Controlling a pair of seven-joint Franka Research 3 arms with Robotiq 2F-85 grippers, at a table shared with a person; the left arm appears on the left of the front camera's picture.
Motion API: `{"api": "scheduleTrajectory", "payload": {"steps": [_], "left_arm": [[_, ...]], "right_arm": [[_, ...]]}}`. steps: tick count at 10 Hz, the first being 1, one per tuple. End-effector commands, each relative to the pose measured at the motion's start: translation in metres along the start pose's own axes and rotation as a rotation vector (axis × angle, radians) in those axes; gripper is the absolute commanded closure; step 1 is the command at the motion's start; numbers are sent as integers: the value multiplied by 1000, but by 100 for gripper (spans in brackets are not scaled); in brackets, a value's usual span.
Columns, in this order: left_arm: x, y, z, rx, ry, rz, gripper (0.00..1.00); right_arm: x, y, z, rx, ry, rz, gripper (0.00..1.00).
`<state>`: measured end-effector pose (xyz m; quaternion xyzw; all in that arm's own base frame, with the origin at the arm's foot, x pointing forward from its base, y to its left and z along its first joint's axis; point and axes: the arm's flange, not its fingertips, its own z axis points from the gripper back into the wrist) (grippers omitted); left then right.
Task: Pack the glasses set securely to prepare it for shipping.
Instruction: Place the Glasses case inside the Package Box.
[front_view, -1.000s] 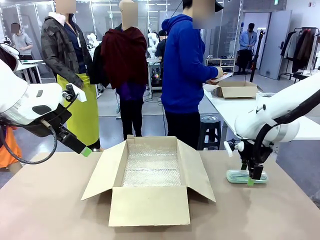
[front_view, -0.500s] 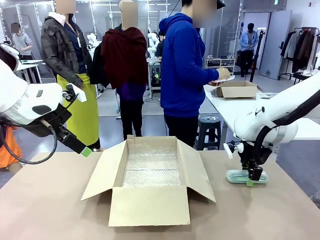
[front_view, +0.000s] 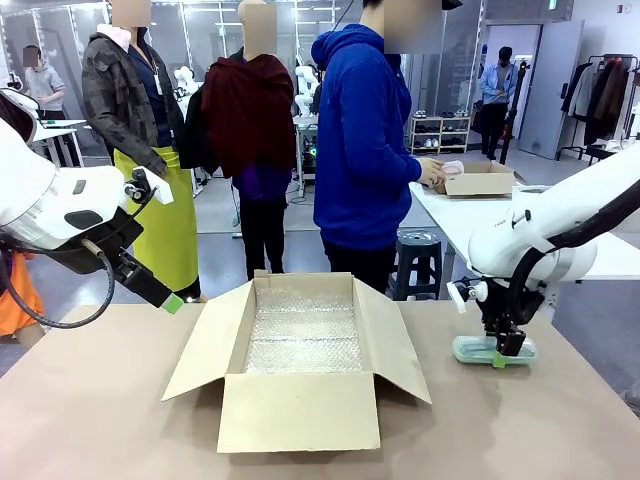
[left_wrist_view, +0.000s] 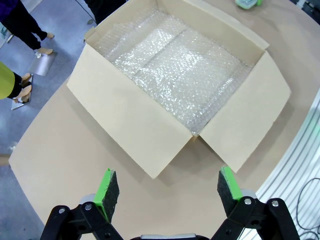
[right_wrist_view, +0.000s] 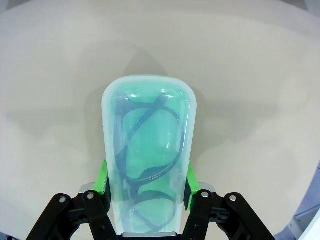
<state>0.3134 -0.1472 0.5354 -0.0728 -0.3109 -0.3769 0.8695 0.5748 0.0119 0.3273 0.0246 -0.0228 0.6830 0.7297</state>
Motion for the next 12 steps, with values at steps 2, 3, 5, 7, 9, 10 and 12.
{"api": "scheduleTrajectory", "payload": {"steps": [2, 3, 5, 7, 9, 10, 12], "left_arm": [[0, 1, 0, -11, -6, -3, 0], [0, 1, 0, -11, -6, -3, 0], [0, 1, 0, -11, -6, -3, 0], [0, 1, 0, -11, -6, -3, 0], [0, 1, 0, -11, -6, -3, 0], [0, 1, 0, -11, -6, -3, 0], [0, 1, 0, -11, -6, -3, 0]], "right_arm": [[18, 22, 69, -2, 56, -44, 77], [26, 29, 90, -23, 49, -55, 77], [38, 40, 119, -47, 43, -77, 77], [44, 46, 128, -68, 24, -86, 77], [45, 54, 128, -107, -2, -117, 77], [44, 45, 133, -70, 17, -65, 77], [44, 45, 133, -70, 17, -65, 77]]}}
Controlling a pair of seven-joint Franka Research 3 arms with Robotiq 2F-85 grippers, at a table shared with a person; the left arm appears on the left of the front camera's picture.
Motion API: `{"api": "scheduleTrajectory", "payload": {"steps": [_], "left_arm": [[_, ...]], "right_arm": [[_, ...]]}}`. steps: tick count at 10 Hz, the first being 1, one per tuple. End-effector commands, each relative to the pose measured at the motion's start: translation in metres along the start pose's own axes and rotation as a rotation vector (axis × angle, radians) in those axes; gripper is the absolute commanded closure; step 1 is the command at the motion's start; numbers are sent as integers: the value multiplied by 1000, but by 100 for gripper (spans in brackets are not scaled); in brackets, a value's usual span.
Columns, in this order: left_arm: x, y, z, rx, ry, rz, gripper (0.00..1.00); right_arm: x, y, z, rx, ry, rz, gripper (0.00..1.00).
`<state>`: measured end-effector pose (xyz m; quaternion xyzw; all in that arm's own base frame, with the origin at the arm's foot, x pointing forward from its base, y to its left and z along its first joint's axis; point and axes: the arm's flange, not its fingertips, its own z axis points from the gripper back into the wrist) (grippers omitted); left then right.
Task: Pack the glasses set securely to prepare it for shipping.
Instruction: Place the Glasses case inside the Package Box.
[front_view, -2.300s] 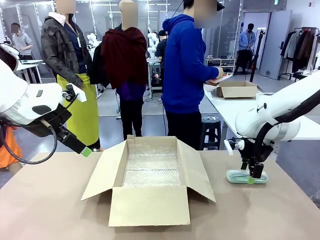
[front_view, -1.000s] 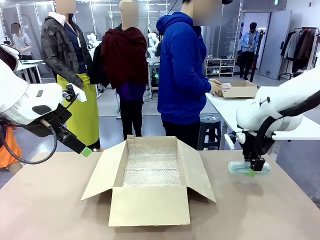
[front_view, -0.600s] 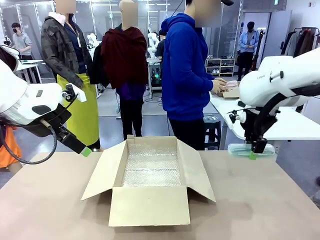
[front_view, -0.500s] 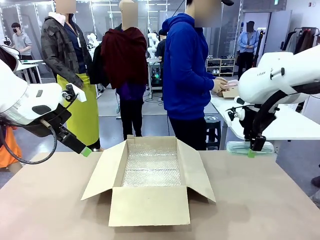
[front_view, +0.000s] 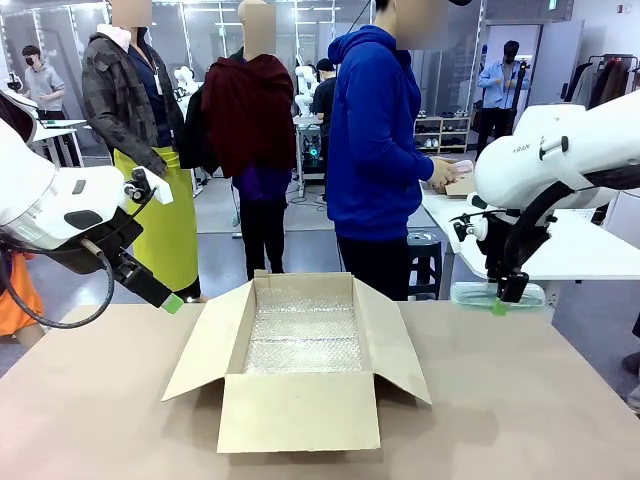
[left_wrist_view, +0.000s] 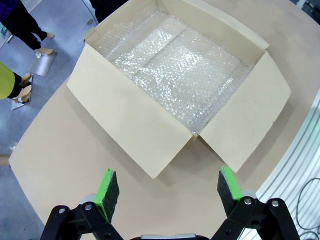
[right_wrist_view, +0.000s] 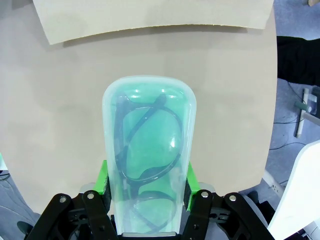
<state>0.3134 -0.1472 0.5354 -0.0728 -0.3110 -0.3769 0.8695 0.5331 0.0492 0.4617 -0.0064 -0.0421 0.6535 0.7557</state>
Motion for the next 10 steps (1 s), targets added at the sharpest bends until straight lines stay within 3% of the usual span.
{"api": "scheduleTrajectory", "payload": {"steps": [1, 2, 7, 10], "left_arm": [[0, 1, 0, -11, -6, -3, 0], [0, 1, 0, -11, -6, -3, 0], [0, 1, 0, -11, -6, -3, 0], [0, 1, 0, -11, -6, -3, 0]], "right_arm": [[1, 0, 2, 4, 3, 12, 77], [0, 0, 0, 0, 0, 0, 36], [143, -17, 74, 11, 21, 166, 36], [229, -48, 80, 38, 30, 178, 36]]}}
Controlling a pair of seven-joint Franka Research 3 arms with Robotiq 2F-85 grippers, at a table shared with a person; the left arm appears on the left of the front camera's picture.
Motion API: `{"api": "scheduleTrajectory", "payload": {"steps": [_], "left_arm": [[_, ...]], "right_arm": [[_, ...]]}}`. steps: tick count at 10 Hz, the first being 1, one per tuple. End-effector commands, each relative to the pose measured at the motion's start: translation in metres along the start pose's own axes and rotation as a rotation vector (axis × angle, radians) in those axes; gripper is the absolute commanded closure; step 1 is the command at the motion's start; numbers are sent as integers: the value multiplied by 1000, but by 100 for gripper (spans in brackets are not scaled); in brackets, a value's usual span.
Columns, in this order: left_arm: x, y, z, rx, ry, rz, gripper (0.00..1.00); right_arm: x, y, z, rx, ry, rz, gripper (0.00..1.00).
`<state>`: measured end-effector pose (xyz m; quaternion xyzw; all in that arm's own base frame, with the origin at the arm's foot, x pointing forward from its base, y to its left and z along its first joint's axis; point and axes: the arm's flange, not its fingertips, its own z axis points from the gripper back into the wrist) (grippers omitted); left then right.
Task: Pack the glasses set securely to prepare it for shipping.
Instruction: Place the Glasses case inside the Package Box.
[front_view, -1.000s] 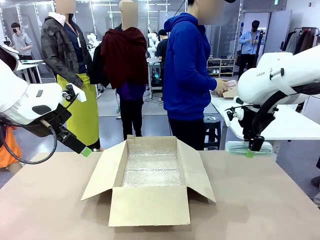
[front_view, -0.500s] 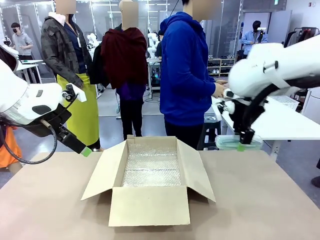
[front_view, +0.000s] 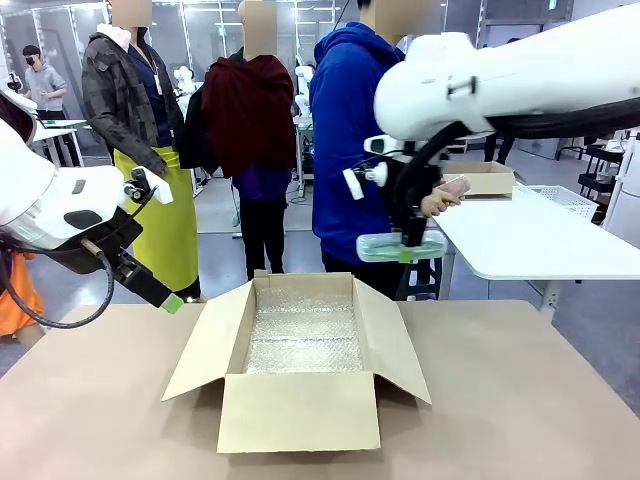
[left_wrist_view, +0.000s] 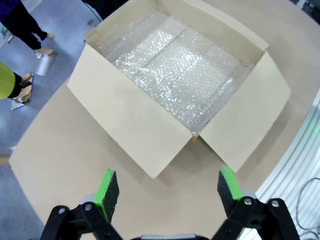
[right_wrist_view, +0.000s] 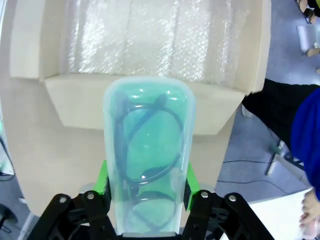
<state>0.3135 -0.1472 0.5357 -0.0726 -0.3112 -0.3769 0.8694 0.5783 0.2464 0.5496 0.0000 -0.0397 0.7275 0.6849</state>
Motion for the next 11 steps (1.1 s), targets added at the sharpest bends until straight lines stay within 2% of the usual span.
{"api": "scheduleTrajectory", "payload": {"steps": [1, 5, 9, 11], "left_arm": [[0, 1, 0, -11, -6, -2, 0], [0, 1, 0, -11, -6, -2, 0], [0, 1, 0, -11, -6, -2, 0], [0, 1, 0, -11, -6, -2, 0]], "right_arm": [[39, -49, -4, 30, 45, -21, 36], [100, -92, -64, 50, 26, 14, 36], [132, -110, -135, 1, -13, 21, 36], [146, -118, -157, 8, -16, 46, 36]]}}
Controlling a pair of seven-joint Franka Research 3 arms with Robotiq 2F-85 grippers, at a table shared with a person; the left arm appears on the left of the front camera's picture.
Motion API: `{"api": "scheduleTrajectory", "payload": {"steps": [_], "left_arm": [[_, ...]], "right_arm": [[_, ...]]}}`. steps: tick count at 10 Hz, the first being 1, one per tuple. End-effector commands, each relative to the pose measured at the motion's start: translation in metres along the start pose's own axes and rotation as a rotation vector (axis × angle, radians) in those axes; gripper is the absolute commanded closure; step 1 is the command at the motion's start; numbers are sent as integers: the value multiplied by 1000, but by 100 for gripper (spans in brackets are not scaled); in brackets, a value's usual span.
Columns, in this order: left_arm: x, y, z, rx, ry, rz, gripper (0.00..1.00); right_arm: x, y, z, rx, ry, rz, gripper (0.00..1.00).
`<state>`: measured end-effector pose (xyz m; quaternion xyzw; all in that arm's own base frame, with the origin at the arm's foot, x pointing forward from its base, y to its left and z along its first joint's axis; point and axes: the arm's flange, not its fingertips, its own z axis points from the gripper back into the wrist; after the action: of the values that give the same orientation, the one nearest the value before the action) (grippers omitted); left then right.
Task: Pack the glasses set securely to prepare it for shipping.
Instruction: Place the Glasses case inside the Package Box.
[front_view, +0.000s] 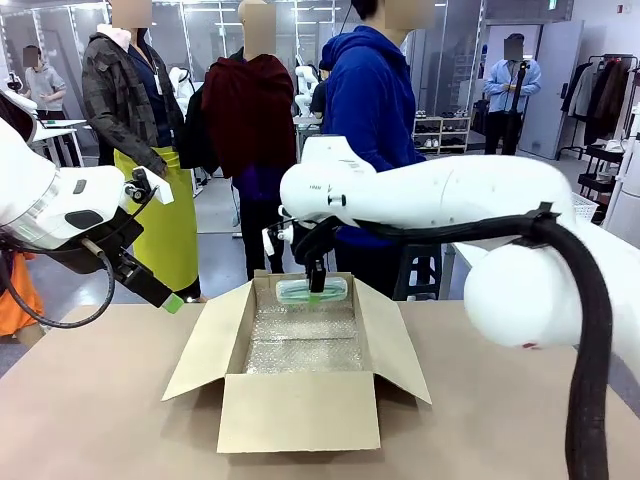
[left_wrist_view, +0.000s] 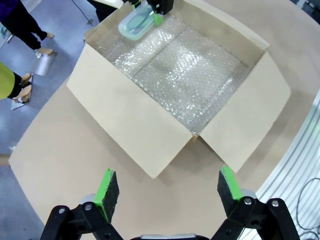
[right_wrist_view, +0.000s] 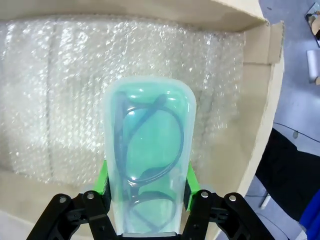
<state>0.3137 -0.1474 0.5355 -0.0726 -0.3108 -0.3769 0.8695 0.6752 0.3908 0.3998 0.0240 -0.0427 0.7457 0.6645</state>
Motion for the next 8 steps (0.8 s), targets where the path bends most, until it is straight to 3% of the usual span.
{"api": "scheduleTrajectory", "payload": {"steps": [1, 3, 8], "left_arm": [[0, 1, 0, -11, -6, -2, 0], [0, 1, 0, -11, -6, -2, 0], [0, 1, 0, -11, -6, -2, 0]], "right_arm": [[15, -27, -4, -13, 14, -1, 36], [10, -36, -22, -6, -18, 11, 36], [10, -29, -55, 55, 10, -3, 36]]}}
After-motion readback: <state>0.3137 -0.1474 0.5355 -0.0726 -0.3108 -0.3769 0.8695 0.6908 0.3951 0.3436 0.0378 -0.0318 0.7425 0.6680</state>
